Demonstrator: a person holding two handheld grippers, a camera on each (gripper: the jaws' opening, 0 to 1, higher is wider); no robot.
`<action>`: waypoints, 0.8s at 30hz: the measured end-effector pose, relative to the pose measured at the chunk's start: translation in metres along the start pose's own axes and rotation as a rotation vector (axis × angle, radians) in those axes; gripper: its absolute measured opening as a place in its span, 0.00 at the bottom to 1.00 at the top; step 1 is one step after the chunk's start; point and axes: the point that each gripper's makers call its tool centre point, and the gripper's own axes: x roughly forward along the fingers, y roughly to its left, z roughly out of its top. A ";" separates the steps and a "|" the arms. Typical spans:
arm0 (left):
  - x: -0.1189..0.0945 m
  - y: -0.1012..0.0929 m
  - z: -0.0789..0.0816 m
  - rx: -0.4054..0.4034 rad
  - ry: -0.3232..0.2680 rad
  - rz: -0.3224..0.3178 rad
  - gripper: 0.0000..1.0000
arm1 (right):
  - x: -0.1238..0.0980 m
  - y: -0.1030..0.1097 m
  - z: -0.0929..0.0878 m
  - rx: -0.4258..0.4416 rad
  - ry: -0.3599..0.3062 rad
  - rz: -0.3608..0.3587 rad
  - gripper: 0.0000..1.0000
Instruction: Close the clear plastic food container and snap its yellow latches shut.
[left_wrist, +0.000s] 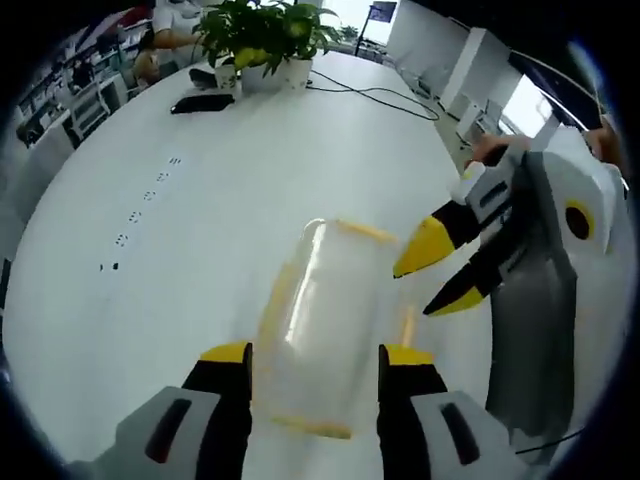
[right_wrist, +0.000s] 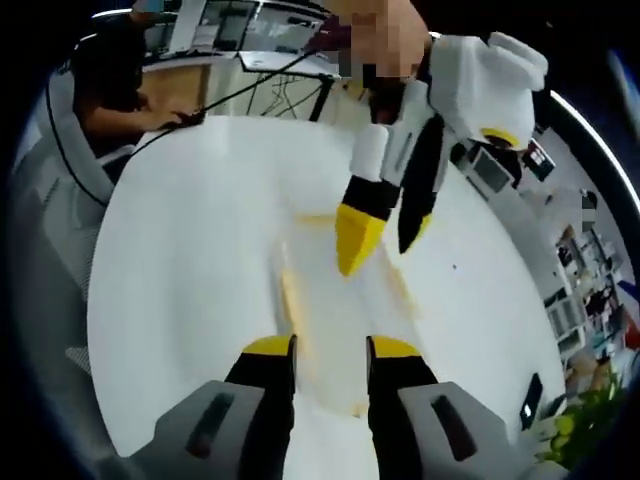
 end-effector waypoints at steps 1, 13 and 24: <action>-0.001 0.001 -0.002 -0.007 -0.014 0.014 0.45 | 0.000 -0.001 0.000 0.005 0.000 -0.004 0.24; -0.011 0.003 -0.019 -0.249 -0.236 0.166 0.46 | -0.005 -0.034 -0.014 0.296 -0.042 -0.101 0.25; -0.016 -0.004 -0.027 -0.320 -0.478 0.302 0.49 | -0.009 -0.024 -0.035 0.404 -0.102 -0.115 0.42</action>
